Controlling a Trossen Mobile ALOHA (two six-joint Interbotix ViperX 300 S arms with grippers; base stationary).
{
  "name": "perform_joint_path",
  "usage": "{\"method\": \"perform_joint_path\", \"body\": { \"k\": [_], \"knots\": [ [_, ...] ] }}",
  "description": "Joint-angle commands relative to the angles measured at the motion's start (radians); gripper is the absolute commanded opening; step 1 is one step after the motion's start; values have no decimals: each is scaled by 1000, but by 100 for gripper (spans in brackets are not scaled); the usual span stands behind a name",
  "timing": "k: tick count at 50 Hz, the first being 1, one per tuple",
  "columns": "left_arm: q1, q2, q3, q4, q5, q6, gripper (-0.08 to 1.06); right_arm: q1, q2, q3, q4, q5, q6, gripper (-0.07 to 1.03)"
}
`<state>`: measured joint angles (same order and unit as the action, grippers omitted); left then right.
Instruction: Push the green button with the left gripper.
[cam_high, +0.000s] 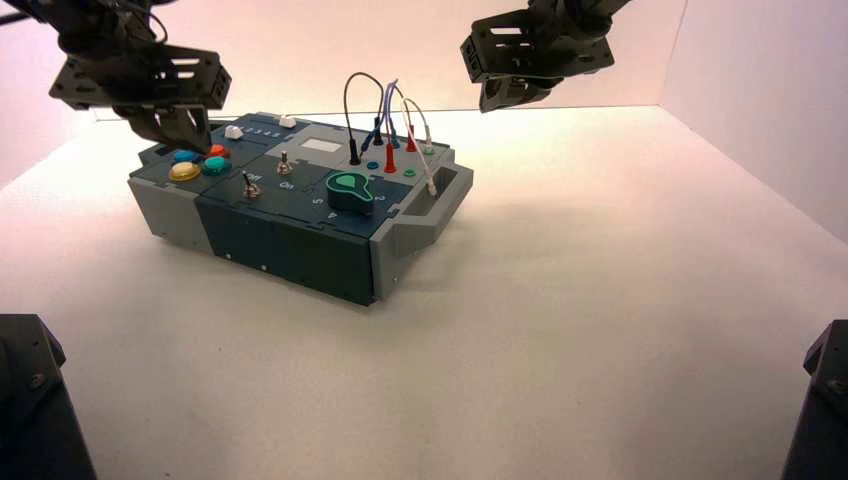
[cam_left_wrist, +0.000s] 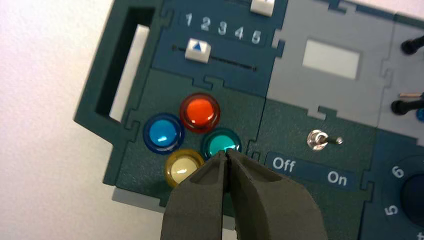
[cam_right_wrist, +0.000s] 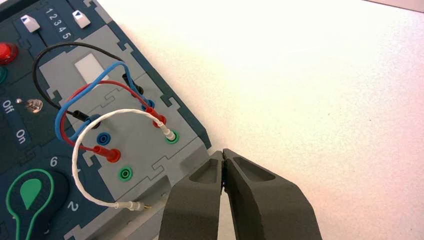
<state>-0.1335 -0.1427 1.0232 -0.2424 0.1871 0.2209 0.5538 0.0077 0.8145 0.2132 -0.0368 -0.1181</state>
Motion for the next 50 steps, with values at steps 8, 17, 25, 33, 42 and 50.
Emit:
{"method": "perform_joint_path", "body": {
  "k": [8,17,25,33,42,50],
  "knots": [
    [-18,25,-40,-2,-17,-3,-3,3,-34,-11,2,-5,0,-2],
    [-21,34,-46,-2,-20,-3,-3,3,-34,-11,2,-2,0,-2],
    [-21,43,-46,-2,-26,-3,-3,3,-34,-12,2,-2,0,-2],
    [-21,67,-44,0,-37,-3,-3,3,-34,-11,2,-2,-2,-2],
    [-21,98,-51,-2,-40,-3,-3,3,-34,-11,0,-2,0,-2],
    [-21,69,-49,-2,-44,-3,-3,3,-34,-11,2,0,0,-2]
  ]
}}
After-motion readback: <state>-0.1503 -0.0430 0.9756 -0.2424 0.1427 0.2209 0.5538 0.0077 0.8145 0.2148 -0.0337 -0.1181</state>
